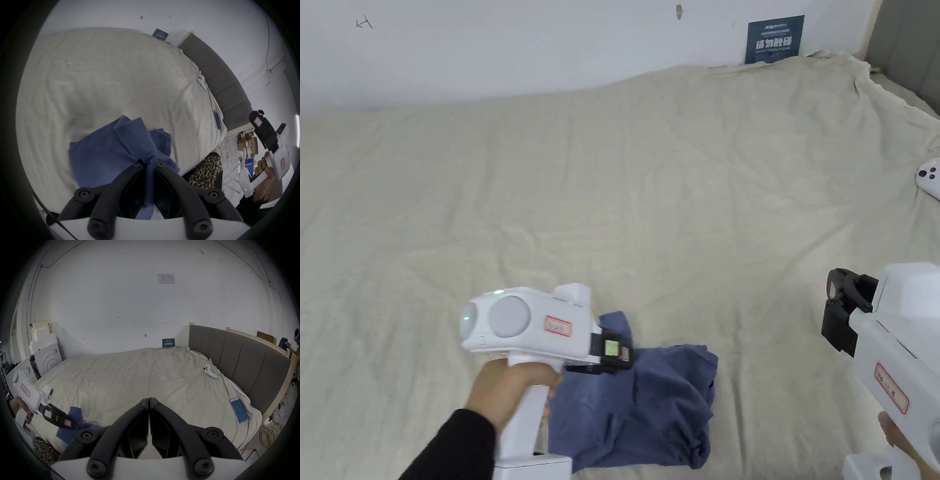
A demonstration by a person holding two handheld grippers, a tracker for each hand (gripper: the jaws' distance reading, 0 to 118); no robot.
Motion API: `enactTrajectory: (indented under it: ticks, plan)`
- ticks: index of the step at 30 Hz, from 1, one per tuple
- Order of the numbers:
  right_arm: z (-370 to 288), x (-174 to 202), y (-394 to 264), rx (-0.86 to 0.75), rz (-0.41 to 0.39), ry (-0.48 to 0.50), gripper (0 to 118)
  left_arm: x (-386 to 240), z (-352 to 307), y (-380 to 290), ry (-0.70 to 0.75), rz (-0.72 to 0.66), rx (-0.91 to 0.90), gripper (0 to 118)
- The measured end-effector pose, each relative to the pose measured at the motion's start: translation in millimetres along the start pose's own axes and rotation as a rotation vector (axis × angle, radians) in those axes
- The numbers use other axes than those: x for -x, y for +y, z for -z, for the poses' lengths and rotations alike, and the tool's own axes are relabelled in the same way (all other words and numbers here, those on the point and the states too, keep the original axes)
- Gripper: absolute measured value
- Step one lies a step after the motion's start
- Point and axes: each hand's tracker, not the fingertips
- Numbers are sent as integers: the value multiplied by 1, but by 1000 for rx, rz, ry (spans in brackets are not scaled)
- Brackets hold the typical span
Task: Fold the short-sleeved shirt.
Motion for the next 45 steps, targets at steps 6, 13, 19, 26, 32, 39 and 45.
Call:
enactTrajectory:
  ticks: [6,13,19,26,32,39,45]
  plan:
    - [-4,-11,-3,3,16,-21,0,-34,62,0,41,64,94,7]
    - [-7,-18,-8,11,19,-41,0,-39,114,-13,86,42,135,10]
    - [-11,-22,-8,10,16,-49,0,-47,99,-21,51,68,91,71]
    - [-13,-20,-6,1,15,-47,0,-58,39,-17,76,153,-117,106]
    - [-12,-22,-5,-9,8,-40,0,-41,-19,-20,91,137,-321,107]
    - [-11,-19,-5,-7,7,-32,0,-12,-17,-49,195,146,-486,14]
    - [-11,-16,-6,6,11,-32,0,5,21,-72,208,105,-428,0]
